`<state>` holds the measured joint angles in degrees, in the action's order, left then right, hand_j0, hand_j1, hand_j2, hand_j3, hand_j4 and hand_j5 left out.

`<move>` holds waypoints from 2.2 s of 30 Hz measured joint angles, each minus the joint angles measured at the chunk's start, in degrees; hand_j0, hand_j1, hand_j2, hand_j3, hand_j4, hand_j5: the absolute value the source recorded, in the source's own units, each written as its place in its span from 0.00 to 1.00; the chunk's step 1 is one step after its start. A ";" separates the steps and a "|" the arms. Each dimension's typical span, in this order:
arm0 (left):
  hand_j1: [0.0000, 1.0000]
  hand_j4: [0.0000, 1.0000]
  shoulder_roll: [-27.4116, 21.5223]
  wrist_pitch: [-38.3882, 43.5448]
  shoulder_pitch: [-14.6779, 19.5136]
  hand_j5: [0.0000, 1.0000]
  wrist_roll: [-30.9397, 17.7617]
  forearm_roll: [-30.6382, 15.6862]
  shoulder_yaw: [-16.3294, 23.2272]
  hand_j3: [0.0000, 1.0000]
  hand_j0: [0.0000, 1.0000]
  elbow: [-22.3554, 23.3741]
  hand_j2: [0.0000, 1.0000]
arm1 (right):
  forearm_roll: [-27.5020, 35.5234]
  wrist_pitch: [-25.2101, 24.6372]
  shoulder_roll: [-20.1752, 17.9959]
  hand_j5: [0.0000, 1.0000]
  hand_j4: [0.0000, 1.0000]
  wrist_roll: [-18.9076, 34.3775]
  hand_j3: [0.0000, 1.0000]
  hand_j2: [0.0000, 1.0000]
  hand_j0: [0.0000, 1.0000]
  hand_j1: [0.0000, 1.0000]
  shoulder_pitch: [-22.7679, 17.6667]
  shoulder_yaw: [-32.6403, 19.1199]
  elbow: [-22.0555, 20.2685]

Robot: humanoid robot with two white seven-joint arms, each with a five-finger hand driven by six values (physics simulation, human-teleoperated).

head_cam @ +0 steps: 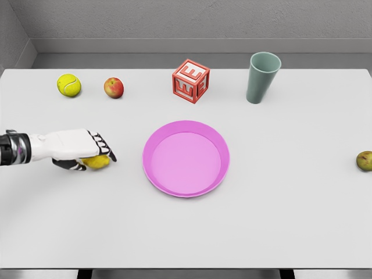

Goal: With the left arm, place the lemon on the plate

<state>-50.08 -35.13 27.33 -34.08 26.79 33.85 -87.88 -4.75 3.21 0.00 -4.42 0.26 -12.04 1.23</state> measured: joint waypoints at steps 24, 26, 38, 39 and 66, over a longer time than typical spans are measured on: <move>0.55 0.55 -0.04 -0.01 0.70 0.55 -0.13 1.08 0.52 0.55 0.55 0.11 0.55 | 0.00 0.01 0.00 1.00 1.00 0.00 1.00 1.00 1.00 1.00 0.00 0.00 0.00; 0.55 0.55 -0.04 -0.01 1.23 0.55 -0.13 0.98 0.38 0.55 0.55 0.02 0.55 | 0.00 0.01 0.00 1.00 1.00 0.00 1.00 1.00 1.00 1.00 0.00 0.00 0.01; 0.56 0.56 2.07 -0.03 4.04 0.56 0.03 -1.41 -0.11 0.56 0.56 -2.84 0.56 | 0.00 0.00 0.00 1.00 1.00 -0.01 1.00 1.00 1.00 1.00 0.00 0.00 0.01; 0.56 0.56 2.67 -0.03 4.13 0.56 0.06 -1.62 0.00 0.56 0.56 -2.99 0.56 | 0.00 0.00 0.00 1.00 1.00 0.00 1.00 1.00 1.00 1.00 0.00 0.00 0.01; 1.00 1.00 10.48 -0.06 6.33 1.00 0.38 -2.34 -3.21 1.00 1.00 -4.18 1.00 | 0.00 -0.01 0.00 1.00 1.00 0.00 1.00 1.00 1.00 1.00 0.00 -0.01 0.00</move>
<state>-39.60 -35.19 33.66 -33.70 24.44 30.65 -92.06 -4.76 3.20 0.00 -4.42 0.27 -12.05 1.23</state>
